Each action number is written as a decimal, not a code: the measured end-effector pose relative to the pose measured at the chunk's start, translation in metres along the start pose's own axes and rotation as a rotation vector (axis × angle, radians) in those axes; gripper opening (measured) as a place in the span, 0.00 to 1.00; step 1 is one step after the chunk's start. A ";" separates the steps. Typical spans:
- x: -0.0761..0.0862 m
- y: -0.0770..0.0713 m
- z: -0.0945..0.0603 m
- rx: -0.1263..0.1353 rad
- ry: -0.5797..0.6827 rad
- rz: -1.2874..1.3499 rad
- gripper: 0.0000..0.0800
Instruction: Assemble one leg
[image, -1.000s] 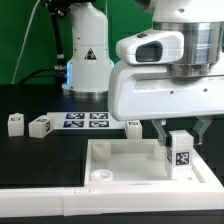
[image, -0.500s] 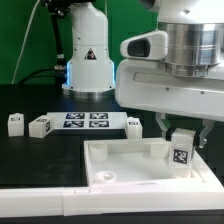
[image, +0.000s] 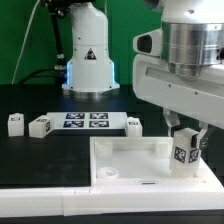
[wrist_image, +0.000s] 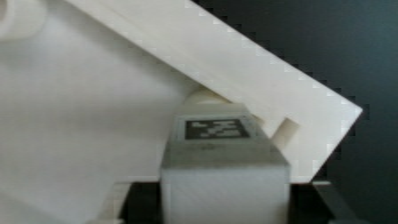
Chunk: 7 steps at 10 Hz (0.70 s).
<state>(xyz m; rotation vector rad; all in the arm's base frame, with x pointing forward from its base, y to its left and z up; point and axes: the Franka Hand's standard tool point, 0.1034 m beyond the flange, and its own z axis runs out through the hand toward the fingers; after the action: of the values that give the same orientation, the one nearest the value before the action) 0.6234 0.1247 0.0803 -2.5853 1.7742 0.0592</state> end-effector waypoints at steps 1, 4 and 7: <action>0.000 0.000 -0.001 0.001 -0.003 0.151 0.37; 0.003 0.000 -0.001 0.013 -0.026 0.525 0.37; 0.005 -0.001 -0.001 0.012 -0.043 0.696 0.37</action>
Offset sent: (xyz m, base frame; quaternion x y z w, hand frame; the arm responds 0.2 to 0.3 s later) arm -0.0025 -0.0129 -0.0006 -0.0122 -0.0048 0.3228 0.9464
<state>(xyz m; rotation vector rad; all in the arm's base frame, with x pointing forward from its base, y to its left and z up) 0.6258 0.1208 0.0813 -1.8121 2.5330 0.1018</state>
